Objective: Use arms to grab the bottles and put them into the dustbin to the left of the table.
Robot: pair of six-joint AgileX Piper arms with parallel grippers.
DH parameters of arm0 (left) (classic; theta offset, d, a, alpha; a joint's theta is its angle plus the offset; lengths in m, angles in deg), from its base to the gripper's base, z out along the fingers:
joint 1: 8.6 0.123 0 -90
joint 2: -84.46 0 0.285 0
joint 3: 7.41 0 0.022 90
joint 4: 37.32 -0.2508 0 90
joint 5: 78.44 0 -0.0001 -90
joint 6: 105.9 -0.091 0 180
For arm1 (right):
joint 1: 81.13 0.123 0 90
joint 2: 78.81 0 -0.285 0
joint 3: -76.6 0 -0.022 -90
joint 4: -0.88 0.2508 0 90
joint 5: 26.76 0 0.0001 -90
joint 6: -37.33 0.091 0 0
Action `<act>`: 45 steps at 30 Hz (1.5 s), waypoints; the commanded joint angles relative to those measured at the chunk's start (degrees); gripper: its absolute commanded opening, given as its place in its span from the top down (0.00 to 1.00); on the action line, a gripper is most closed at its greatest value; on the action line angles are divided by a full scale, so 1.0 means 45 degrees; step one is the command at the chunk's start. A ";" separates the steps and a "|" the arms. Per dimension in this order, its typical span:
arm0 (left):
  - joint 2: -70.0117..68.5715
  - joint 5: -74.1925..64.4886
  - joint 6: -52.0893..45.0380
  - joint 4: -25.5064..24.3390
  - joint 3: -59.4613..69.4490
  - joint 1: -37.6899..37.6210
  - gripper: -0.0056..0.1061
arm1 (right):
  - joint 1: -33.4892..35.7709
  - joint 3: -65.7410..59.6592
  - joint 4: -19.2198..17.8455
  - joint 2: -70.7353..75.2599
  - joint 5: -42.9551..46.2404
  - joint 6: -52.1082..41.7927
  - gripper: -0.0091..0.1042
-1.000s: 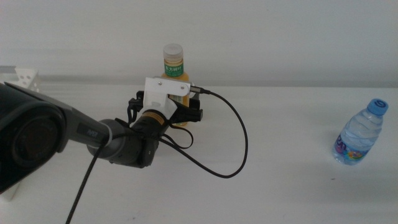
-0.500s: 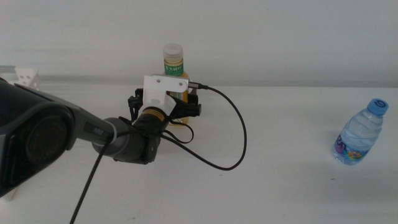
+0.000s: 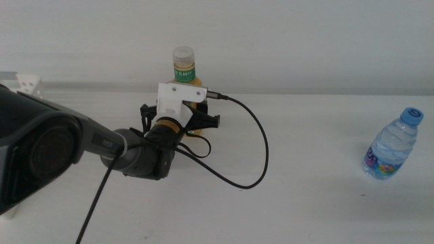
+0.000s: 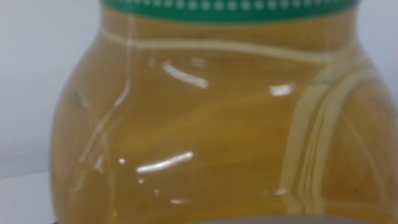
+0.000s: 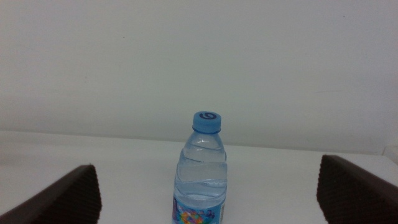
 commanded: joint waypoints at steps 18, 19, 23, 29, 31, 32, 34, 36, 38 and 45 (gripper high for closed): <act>-0.7485 -0.5012 -0.2870 0.0685 0.4604 0.0018 0.97 | -0.0090 -0.0540 -0.0076 0.0489 0.0158 -0.0021 0.10; -0.7881 -0.5617 -0.3013 0.0902 0.4741 0.0018 0.97 | -0.0090 -0.0540 -0.0076 0.0489 0.0158 -0.0021 0.10; -0.9263 -0.8413 -0.4398 0.2277 0.4909 0.0077 0.97 | -0.0090 -0.0540 -0.0076 0.0489 0.0158 -0.0021 0.10; -1.1157 -1.2450 -0.5130 0.2466 0.4909 0.0870 0.97 | -0.0090 -0.0540 -0.0076 0.0489 0.0158 -0.0021 0.10; -1.1759 -1.3656 -0.5130 0.2312 0.4909 0.1252 0.97 | -0.0090 -0.0540 -0.0076 0.0489 0.0158 -0.0021 0.10; -1.1968 -1.4065 -0.5130 0.2182 0.4909 0.1429 0.97 | -0.0090 -0.0540 -0.0076 0.0489 0.0158 -0.0021 0.10; -1.2415 -1.4895 -0.5130 0.2050 0.4909 0.1761 0.97 | -0.0090 -0.0540 -0.0076 0.0489 0.0158 -0.0021 0.10; -1.2742 -1.5398 -0.5130 0.2087 0.4909 0.2044 0.97 | -0.0090 -0.0540 -0.0076 0.0489 0.0158 -0.0021 0.10; -1.2978 -1.6214 -0.5068 0.2087 0.4858 0.2321 0.97 | -0.0090 -0.0540 -0.0076 0.0489 0.0158 -0.0021 0.10; -1.3071 -1.9095 -0.4839 0.2064 0.4564 0.3424 0.97 | -0.0090 -0.0540 -0.0076 0.0489 0.0158 -0.0021 0.10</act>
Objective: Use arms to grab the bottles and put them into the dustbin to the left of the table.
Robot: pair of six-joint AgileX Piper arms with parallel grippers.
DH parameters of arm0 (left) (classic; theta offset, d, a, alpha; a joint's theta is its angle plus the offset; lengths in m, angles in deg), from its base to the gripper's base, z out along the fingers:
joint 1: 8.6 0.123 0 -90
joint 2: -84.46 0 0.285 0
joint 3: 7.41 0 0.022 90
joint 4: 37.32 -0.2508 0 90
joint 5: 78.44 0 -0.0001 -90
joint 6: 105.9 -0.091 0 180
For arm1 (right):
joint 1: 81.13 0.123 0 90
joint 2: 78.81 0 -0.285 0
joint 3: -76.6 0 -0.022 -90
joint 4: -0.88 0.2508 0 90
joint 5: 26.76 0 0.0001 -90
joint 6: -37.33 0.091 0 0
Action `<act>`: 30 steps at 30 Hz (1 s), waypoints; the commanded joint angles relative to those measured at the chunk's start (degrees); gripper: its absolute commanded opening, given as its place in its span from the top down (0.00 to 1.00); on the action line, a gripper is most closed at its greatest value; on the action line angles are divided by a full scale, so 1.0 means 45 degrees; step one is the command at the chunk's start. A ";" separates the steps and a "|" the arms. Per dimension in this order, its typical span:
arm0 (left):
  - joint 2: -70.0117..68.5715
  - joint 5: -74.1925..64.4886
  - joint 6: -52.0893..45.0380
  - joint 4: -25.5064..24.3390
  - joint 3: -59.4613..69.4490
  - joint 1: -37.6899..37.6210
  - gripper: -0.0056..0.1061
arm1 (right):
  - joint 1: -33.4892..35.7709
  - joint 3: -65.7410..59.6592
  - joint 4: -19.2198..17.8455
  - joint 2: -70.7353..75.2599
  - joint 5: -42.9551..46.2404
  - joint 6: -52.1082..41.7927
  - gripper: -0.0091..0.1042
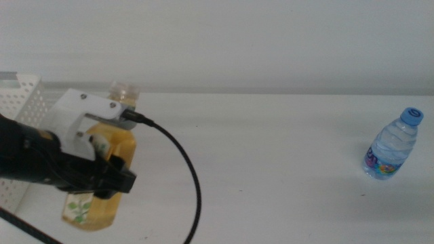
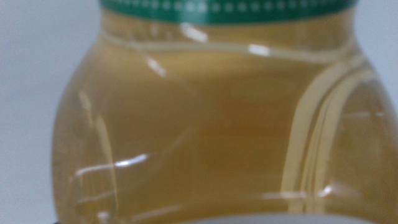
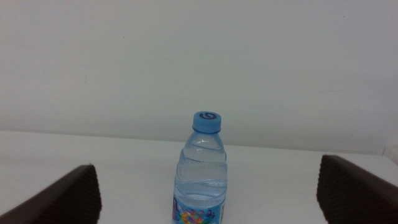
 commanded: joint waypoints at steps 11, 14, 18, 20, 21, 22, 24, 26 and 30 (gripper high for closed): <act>0.0618 -0.6190 -0.1097 -0.1061 -0.4796 0.3455 0.97 | -0.0090 -0.0540 -0.0076 0.0489 0.0158 -0.0021 0.10; 0.1732 -0.7415 -0.1410 -0.1061 -0.6528 0.4332 0.97 | -0.0090 -0.0540 -0.0076 0.0489 0.0158 -0.0021 0.10; 0.3649 -0.8419 -0.1584 -0.1061 -0.8495 0.5501 0.97 | -0.0090 -0.0540 -0.0076 0.0489 0.0158 -0.0021 0.10; 0.4433 -0.8419 -0.1636 -0.1006 -0.9263 0.5963 0.97 | -0.0090 -0.0540 -0.0076 0.0489 0.0158 -0.0021 0.10; 0.4818 -0.8419 -0.1636 -0.1006 -0.9661 0.6204 0.97 | -0.0090 -0.0540 -0.0076 0.0489 0.0158 -0.0021 0.10; 0.5163 -0.8419 -0.1743 -0.1006 -1.0042 0.6436 0.97 | -0.0090 -0.0540 -0.0076 0.0489 0.0158 -0.0021 0.10; 0.5701 -0.8419 -0.1884 -0.1205 -1.0588 0.6839 0.97 | -0.0090 -0.0540 -0.0076 0.0489 0.0158 -0.0021 0.10; 0.6077 -0.8419 -0.1884 -0.1724 -1.0899 0.7272 0.97 | -0.0090 -0.0540 -0.0076 0.0489 0.0158 -0.0021 0.10; 0.6604 -0.8419 -0.2298 -0.2838 -1.0952 0.8073 0.97 | -0.0090 -0.0540 -0.0076 0.0489 0.0158 -0.0021 0.10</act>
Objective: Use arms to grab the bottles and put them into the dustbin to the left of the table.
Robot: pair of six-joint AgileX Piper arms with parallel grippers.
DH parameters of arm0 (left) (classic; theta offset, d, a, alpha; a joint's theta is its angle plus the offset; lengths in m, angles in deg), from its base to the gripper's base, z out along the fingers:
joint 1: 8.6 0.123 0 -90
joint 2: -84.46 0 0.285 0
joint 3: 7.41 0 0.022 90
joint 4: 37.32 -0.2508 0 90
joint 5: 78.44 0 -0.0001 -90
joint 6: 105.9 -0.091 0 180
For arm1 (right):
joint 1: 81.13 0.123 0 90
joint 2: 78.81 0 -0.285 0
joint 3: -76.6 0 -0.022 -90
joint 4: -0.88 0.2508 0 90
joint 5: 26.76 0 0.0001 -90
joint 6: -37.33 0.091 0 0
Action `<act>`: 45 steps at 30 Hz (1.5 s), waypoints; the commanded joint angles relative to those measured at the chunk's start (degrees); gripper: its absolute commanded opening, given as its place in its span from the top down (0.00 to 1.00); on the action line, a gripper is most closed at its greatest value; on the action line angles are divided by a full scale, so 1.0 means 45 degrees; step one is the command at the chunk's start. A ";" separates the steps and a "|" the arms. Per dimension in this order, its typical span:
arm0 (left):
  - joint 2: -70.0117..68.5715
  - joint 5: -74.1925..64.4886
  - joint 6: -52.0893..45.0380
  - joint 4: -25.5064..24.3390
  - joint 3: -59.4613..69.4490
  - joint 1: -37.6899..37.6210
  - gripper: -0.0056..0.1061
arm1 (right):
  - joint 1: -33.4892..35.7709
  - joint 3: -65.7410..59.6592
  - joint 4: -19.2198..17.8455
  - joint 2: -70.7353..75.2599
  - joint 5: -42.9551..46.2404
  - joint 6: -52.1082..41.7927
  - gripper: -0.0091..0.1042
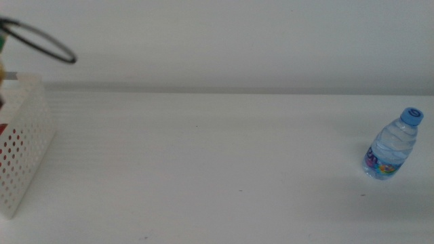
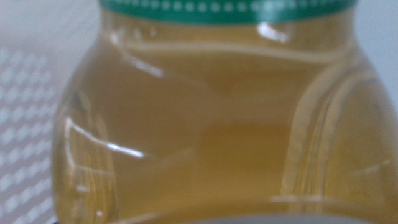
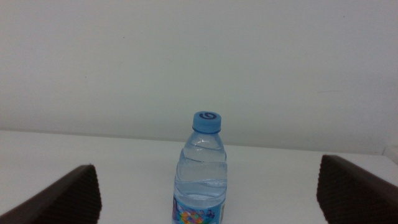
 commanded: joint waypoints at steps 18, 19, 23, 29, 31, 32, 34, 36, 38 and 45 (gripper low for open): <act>0.1932 -0.0366 -0.0580 -0.1401 -0.0205 0.0841 0.94 | -0.0090 -0.0540 -0.0076 0.0489 0.0158 -0.0021 0.10; 0.1932 -0.0366 -0.0580 -0.1498 -0.0205 0.0841 0.91 | -0.0090 -0.0540 -0.0076 0.0489 0.0158 -0.0021 0.10; 0.1932 -0.0498 -0.0533 -0.1626 -0.0205 0.0819 0.72 | -0.0090 -0.0540 -0.0076 0.0489 0.0158 -0.0021 0.10; 0.1877 -0.0909 -0.0533 -0.1821 -0.0238 0.0819 0.15 | -0.0090 -0.0540 -0.0076 0.0489 0.0158 -0.0021 0.10; 0.1606 -0.1033 -0.0115 -0.1926 -0.0269 0.0819 0.11 | -0.0090 -0.0540 -0.0076 0.0489 0.0158 -0.0021 0.10; 0.1369 -0.1033 0.0175 -0.1921 -0.0269 0.0801 0.11 | -0.0090 -0.0540 -0.0076 0.0489 0.0158 -0.0021 0.10; 0.0723 -0.1033 0.0647 -0.1890 -0.0269 0.0706 0.11 | -0.0090 -0.0540 -0.0076 0.0489 0.0158 -0.0021 0.10; 0.0021 -0.1033 0.1037 -0.1860 -0.0269 0.0456 0.11 | -0.0090 -0.0540 -0.0076 0.0489 0.0158 -0.0021 0.10; -0.0740 -0.1033 0.1401 -0.1836 -0.0269 0.0133 0.11 | -0.0090 -0.0540 -0.0076 0.0489 0.0158 -0.0021 0.10; -0.3438 -0.1062 0.2925 -0.0634 -0.0238 -0.1681 0.11 | -0.0090 -0.0540 -0.0076 0.0489 0.0158 -0.0021 0.10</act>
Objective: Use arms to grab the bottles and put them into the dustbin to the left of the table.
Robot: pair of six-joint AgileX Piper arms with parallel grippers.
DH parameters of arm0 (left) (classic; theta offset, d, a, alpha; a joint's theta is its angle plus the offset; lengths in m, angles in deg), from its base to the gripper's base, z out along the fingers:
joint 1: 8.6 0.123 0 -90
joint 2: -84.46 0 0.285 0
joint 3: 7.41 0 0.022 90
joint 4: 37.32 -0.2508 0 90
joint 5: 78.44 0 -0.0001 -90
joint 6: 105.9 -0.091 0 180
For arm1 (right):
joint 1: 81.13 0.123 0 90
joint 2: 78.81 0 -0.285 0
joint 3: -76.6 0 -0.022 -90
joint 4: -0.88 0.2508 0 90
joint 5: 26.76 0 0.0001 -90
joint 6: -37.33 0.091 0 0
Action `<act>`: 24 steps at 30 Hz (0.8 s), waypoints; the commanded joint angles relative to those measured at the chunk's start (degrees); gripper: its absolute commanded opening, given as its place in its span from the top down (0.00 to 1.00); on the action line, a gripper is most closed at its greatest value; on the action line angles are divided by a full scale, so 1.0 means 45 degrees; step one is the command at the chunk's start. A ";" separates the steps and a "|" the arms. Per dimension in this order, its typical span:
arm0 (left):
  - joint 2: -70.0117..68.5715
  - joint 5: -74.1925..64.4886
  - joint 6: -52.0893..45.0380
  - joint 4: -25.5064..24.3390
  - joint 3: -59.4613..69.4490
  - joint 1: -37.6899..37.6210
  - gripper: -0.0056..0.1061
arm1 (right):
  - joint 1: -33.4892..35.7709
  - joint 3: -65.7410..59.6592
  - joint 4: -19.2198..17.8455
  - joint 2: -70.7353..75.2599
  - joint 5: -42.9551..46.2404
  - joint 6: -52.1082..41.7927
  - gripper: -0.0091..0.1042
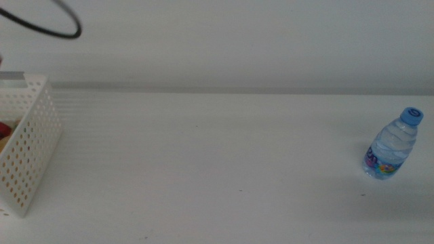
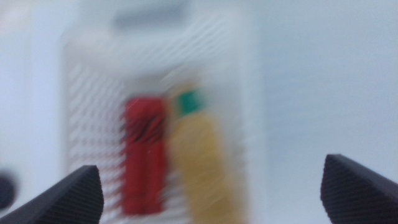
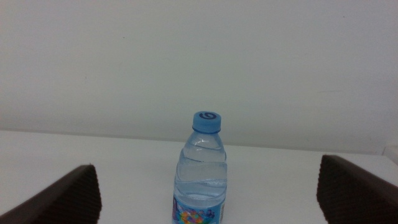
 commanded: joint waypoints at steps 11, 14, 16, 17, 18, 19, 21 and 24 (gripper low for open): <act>-0.5419 -0.0688 0.0607 0.2233 0.3206 -0.5066 0.11 | -0.0090 -0.0540 -0.0076 0.0489 0.0149 -0.0021 0.10; -0.7348 0.0985 0.0607 0.1725 0.4919 -0.7319 0.11 | -0.0090 -0.0540 -0.0076 0.0489 0.0149 -0.0021 0.10; -0.8609 0.2452 0.0671 0.1700 0.5959 -0.8573 0.11 | -0.0090 -0.0540 -0.0076 0.0489 0.0149 -0.0021 0.10; -0.9253 0.3179 0.0671 0.1791 0.6472 -0.9133 0.11 | -0.0090 -0.0540 -0.0076 0.0489 0.0149 -0.0021 0.10; -0.9853 0.3712 0.0671 0.1899 0.6831 -0.9511 0.11 | -0.0090 -0.0540 -0.0076 0.0489 0.0149 -0.0021 0.10; -1.0389 0.4115 0.0671 0.2051 0.7241 -0.9901 0.11 | -0.0090 -0.0540 -0.0076 0.0489 0.0149 -0.0021 0.10; -1.1203 0.4543 0.0671 0.2343 0.7896 -1.0414 0.11 | -0.0090 -0.0540 -0.0076 0.0489 0.0149 -0.0021 0.10; -1.2087 0.4709 0.0844 0.2636 0.8442 -1.0596 0.11 | -0.0090 -0.0540 -0.0076 0.0489 0.0149 -0.0021 0.10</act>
